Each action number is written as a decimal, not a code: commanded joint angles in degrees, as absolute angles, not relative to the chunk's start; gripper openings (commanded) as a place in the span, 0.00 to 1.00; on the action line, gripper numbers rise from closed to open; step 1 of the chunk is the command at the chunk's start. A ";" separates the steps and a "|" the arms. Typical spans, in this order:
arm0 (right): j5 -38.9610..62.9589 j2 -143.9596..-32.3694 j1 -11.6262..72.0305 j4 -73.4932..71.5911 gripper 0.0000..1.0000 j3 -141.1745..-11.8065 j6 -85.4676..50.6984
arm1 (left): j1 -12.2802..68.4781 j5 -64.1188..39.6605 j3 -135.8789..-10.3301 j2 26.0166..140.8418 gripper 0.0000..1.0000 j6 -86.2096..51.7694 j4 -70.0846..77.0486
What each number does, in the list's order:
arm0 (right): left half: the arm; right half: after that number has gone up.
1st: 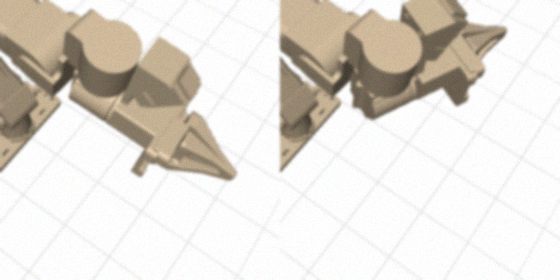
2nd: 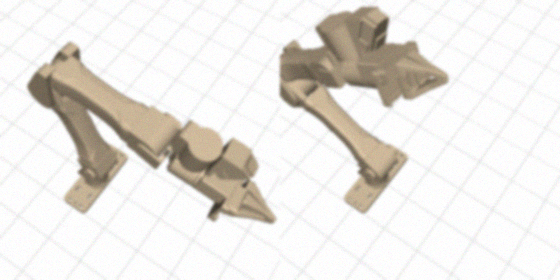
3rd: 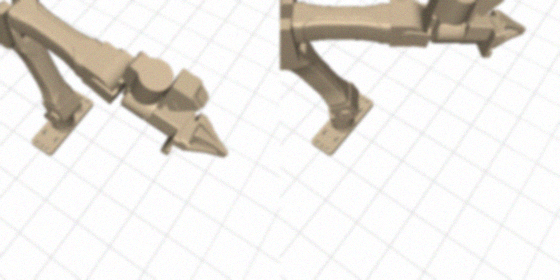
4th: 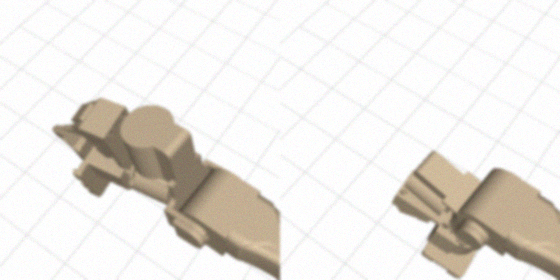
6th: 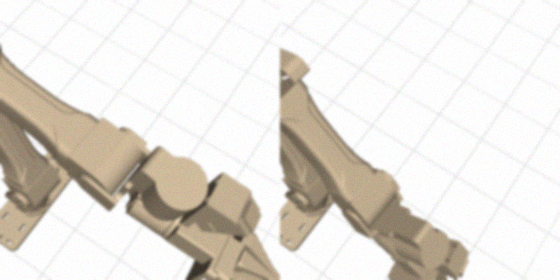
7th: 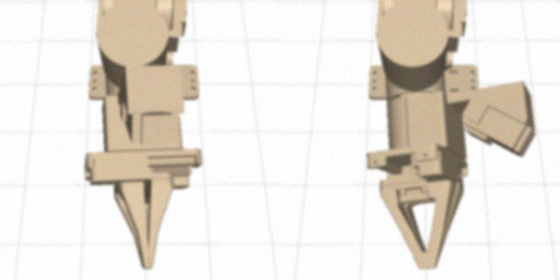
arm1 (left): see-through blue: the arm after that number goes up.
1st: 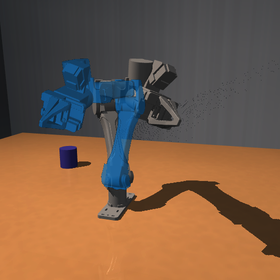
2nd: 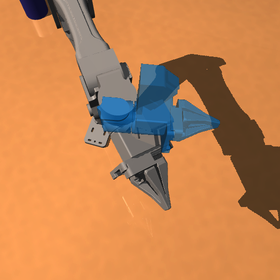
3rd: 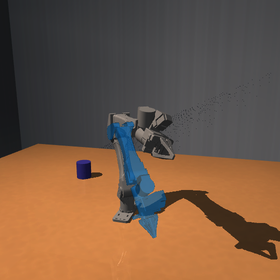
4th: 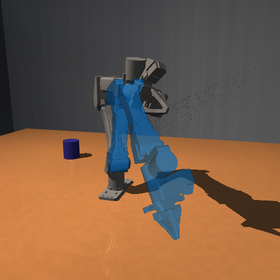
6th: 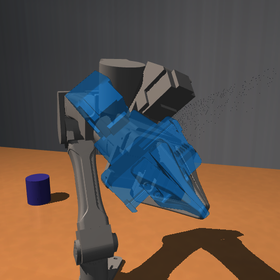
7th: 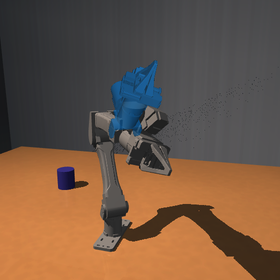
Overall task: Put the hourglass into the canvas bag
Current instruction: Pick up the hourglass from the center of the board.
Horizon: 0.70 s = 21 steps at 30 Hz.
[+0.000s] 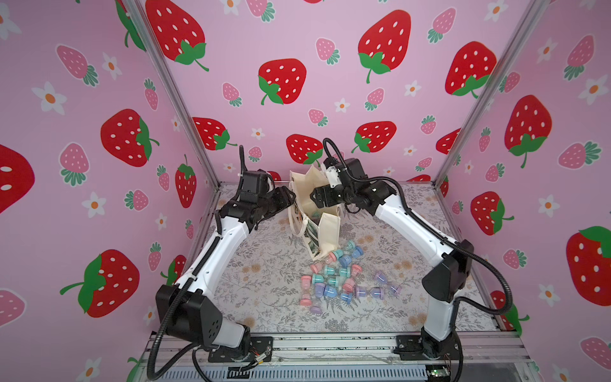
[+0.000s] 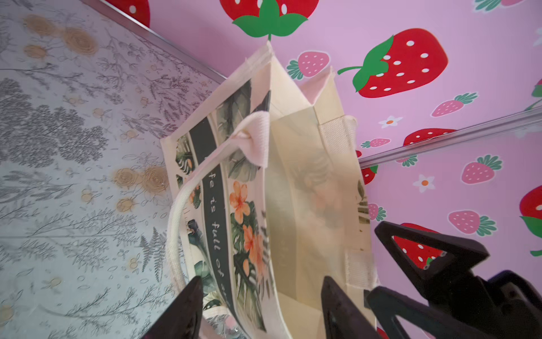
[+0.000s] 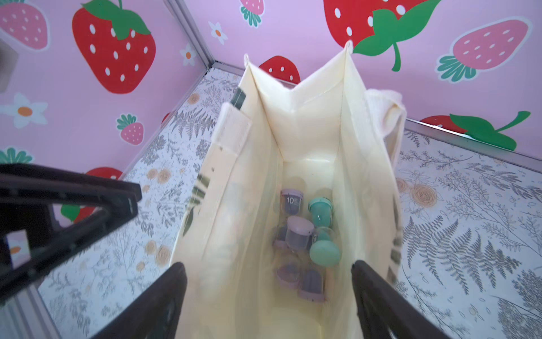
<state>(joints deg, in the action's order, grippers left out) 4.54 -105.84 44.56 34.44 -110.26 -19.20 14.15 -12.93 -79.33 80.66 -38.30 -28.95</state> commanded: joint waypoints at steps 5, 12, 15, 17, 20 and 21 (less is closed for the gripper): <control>5.96 -91.51 44.45 33.33 0.95 -94.17 -17.40 | 19.16 -0.96 -69.35 67.95 0.68 -35.52 -38.44; 7.74 -82.66 45.40 31.53 1.00 -78.53 -17.30 | 29.38 6.25 -57.67 56.59 0.70 -41.79 -43.47; 8.71 -80.53 46.20 29.84 0.99 -72.06 -18.24 | 33.81 7.45 -53.42 54.11 0.71 -45.61 -44.23; 9.64 -79.60 46.86 27.72 0.99 -67.89 -18.60 | 37.11 8.31 -51.02 53.76 0.71 -47.75 -44.43; 11.45 -78.63 47.67 23.60 0.99 -61.80 -19.94 | 41.61 9.40 -47.70 54.93 0.72 -51.25 -44.38; 11.73 -78.51 48.09 21.97 0.99 -59.90 -20.03 | 42.98 9.56 -46.64 55.49 0.72 -52.41 -43.78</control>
